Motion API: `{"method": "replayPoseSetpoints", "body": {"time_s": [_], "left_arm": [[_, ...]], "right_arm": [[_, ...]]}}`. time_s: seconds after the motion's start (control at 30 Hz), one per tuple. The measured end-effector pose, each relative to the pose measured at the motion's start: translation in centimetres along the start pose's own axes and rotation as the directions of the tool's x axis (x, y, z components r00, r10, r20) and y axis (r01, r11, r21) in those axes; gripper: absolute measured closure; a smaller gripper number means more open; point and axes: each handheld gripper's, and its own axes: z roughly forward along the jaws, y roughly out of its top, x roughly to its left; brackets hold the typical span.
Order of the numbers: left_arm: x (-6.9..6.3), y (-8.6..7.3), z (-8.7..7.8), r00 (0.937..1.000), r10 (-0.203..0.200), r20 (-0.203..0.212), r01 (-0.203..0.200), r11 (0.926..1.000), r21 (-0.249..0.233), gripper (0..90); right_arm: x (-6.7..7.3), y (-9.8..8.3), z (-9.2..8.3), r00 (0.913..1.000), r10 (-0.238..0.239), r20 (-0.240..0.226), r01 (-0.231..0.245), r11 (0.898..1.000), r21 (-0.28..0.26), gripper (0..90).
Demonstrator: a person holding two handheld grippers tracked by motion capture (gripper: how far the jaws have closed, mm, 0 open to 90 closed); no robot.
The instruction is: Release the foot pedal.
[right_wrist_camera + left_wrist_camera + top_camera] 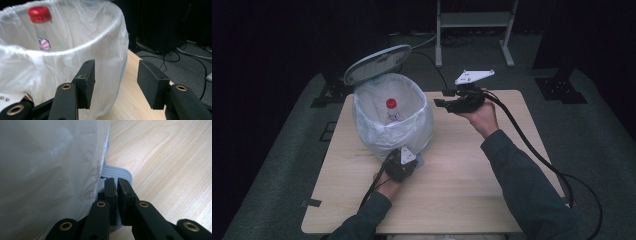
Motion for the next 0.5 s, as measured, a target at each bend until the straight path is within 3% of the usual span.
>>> {"method": "replayPoseSetpoints", "body": {"time_s": [0.5], "left_arm": [[0.0, 0.1, -0.2, 0.9999, 0.012, -0.008, -0.012, 0.9999, 0.000, 83.5]], "right_arm": [[-0.9, -1.9, -0.1, 0.9995, 0.029, 0.013, -0.029, 0.999, 0.024, 46.4]]}}
